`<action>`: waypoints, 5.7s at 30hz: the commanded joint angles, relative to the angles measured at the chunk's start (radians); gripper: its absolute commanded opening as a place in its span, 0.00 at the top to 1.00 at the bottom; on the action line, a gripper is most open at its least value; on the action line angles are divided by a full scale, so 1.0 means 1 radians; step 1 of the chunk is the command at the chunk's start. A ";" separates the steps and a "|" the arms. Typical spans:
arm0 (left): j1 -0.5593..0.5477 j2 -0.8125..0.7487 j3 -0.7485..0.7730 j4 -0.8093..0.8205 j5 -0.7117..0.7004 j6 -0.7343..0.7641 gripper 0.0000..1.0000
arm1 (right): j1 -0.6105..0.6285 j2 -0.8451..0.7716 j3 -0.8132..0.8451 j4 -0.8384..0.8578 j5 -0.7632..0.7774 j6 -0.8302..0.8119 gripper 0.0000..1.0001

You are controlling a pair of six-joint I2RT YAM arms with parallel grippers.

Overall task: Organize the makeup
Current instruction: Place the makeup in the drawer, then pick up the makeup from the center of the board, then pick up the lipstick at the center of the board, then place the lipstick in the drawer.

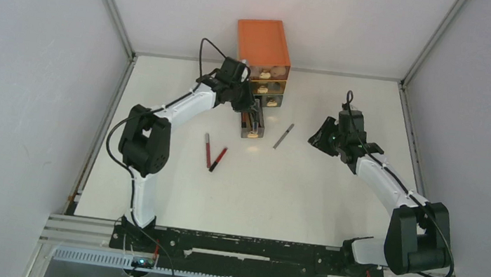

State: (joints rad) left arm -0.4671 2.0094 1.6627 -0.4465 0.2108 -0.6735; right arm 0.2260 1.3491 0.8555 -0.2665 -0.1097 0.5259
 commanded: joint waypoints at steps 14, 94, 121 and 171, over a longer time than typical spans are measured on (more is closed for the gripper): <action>0.021 -0.101 -0.143 0.048 0.079 -0.016 1.00 | -0.008 -0.020 -0.007 0.031 -0.012 0.002 0.58; 0.140 -0.595 -0.735 0.009 -0.243 0.055 0.44 | 0.275 0.764 0.695 -0.363 0.427 0.265 0.56; 0.088 -0.314 -0.743 0.064 -0.287 0.032 0.68 | 0.193 0.424 0.381 -0.220 0.291 0.131 1.00; 0.076 -0.047 -0.035 0.010 0.152 0.007 0.60 | 0.216 0.147 0.218 -0.069 0.062 -0.006 1.00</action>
State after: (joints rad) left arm -0.3885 2.0029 1.5715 -0.4522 0.3744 -0.6632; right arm 0.4103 1.5570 1.0737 -0.4614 0.0738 0.5980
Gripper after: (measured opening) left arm 0.337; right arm 0.015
